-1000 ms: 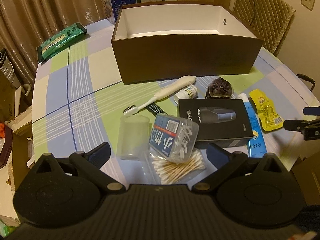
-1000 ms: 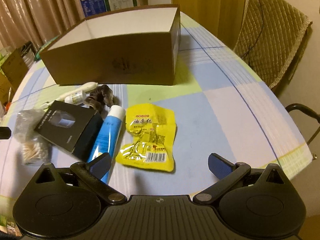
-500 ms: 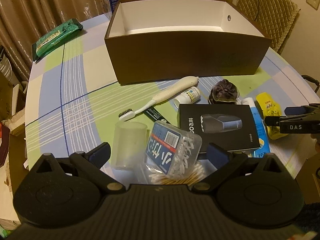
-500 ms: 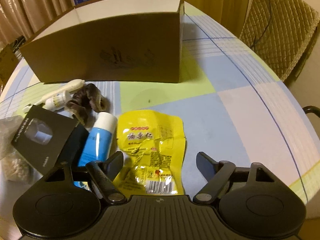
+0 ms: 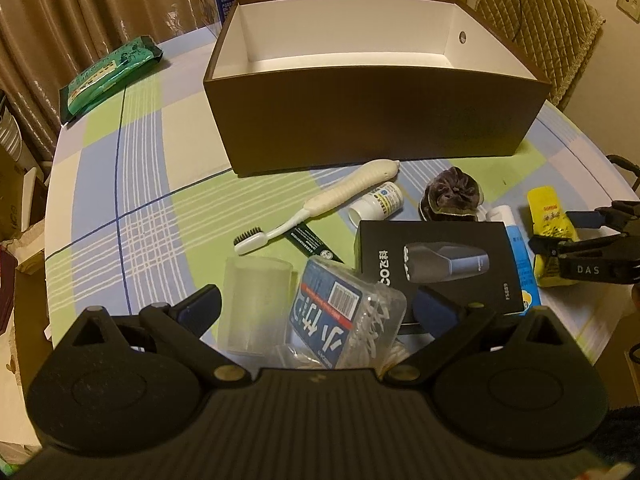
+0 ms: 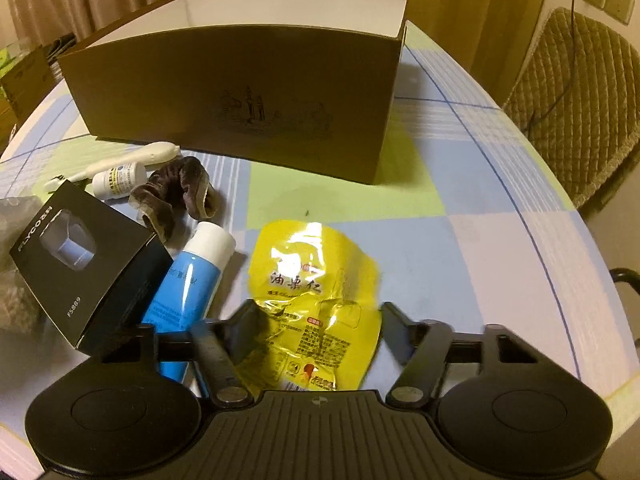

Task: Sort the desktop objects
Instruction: 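Grasp the yellow snack packet with the right tool while the left tool grasps the clear swab box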

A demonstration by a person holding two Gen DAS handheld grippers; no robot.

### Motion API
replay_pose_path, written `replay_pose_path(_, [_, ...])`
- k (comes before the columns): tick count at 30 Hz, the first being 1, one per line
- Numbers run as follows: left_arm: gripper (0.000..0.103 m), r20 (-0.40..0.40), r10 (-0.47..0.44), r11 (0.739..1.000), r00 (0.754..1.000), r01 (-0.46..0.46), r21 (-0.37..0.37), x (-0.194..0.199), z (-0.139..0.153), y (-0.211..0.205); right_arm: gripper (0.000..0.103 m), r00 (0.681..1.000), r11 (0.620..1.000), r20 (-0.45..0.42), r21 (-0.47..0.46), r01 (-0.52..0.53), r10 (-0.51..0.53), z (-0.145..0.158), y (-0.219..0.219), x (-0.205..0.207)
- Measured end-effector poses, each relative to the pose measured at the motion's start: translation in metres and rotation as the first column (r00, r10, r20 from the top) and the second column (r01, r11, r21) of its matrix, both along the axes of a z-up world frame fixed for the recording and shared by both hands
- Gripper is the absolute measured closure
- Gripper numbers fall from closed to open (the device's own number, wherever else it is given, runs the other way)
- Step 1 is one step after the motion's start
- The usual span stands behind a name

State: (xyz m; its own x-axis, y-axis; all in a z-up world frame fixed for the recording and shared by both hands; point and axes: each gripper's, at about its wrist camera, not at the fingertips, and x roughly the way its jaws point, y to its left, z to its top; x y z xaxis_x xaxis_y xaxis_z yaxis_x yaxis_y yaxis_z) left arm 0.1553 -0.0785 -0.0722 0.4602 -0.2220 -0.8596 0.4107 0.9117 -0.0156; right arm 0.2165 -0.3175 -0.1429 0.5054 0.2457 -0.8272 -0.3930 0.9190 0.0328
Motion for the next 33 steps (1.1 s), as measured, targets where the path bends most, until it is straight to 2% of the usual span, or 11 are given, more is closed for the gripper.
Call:
replay_pose_path(2, [0.002, -0.001, -0.002, 1.000, 1.000, 0.002, 0.000, 0.000, 0.000, 0.000, 0.060, 1.000, 1.000, -0.007, -0.005, -0.013, 0.013, 0.002, -0.002, 0.002])
replay_pose_path(4, [0.003, -0.001, -0.007, 1.000, 1.000, 0.007, 0.000, 0.000, 0.000, 0.000, 0.061, 1.000, 1.000, -0.016, -0.001, -0.016, 0.016, 0.002, -0.005, 0.004])
replay_pose_path(16, [0.011, 0.001, -0.097, 0.995, 0.995, 0.097, 0.004, -0.007, -0.005, 0.005, 0.062, 0.999, 0.999, -0.031, -0.009, 0.033, -0.034, 0.007, -0.027, -0.004])
replay_pose_path(20, [0.014, 0.006, -0.150, 0.988, 0.989, 0.150, -0.022, -0.011, -0.005, -0.002, 0.061, 0.999, 0.999, -0.029, -0.006, 0.046, -0.046, 0.006, -0.031, -0.006])
replay_pose_path(33, [0.060, 0.018, -0.287, 0.955, 0.958, 0.284, 0.088, -0.016, -0.027, -0.019, 0.061, 0.999, 1.000, -0.027, -0.004, 0.030, -0.030, 0.007, -0.034, -0.007])
